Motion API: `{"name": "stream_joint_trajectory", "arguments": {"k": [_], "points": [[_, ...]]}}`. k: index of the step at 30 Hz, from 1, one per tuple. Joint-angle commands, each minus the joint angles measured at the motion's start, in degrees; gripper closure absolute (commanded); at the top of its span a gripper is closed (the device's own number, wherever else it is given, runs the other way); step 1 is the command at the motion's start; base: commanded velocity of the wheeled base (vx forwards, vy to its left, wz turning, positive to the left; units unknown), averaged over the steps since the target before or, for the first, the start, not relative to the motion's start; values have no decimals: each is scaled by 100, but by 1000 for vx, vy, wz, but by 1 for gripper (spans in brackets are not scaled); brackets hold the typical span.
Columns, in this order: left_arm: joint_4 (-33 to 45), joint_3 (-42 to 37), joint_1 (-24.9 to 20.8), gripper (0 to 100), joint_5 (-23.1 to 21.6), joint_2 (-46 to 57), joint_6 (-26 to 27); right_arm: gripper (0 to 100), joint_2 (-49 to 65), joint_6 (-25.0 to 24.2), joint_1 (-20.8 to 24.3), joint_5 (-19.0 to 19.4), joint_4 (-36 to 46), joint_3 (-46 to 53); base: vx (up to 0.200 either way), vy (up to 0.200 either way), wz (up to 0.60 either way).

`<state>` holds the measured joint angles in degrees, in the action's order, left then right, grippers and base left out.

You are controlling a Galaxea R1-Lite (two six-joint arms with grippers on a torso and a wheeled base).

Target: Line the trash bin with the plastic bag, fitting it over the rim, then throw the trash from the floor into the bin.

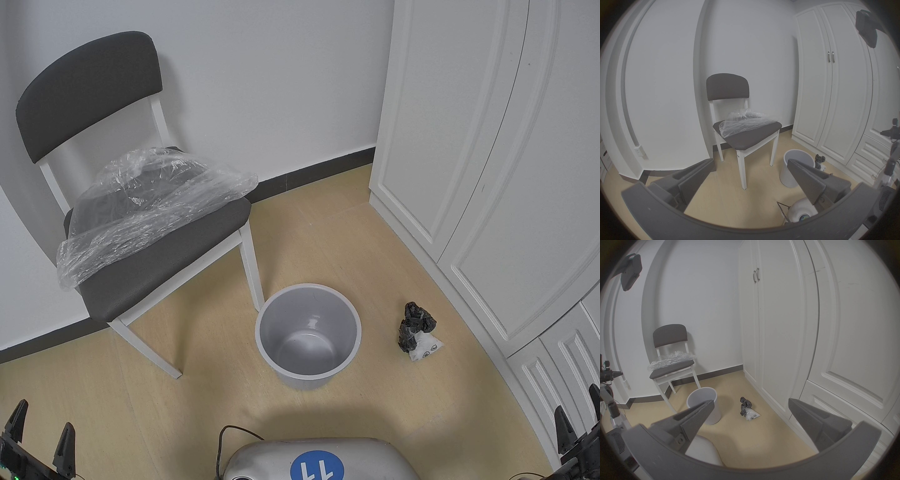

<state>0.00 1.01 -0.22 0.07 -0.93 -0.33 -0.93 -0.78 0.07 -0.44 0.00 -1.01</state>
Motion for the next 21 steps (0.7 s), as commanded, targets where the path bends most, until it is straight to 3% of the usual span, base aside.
{"name": "stream_joint_trajectory", "arguments": {"k": [1,8,13,21], "points": [[9,-101,-4,0,10,93,15,0,93,-1,1,-9,0,101,0,0,0],[-9,-101,4,0,-174,93,235,0,93,289,-7,114,0,92,0,0,0],[0,-101,-4,0,116,93,-257,0,93,-107,1,-9,-9,92,0,0,0],[-9,-101,-4,0,107,93,-222,0,93,-54,-7,-35,-9,92,0,0,0]]}}
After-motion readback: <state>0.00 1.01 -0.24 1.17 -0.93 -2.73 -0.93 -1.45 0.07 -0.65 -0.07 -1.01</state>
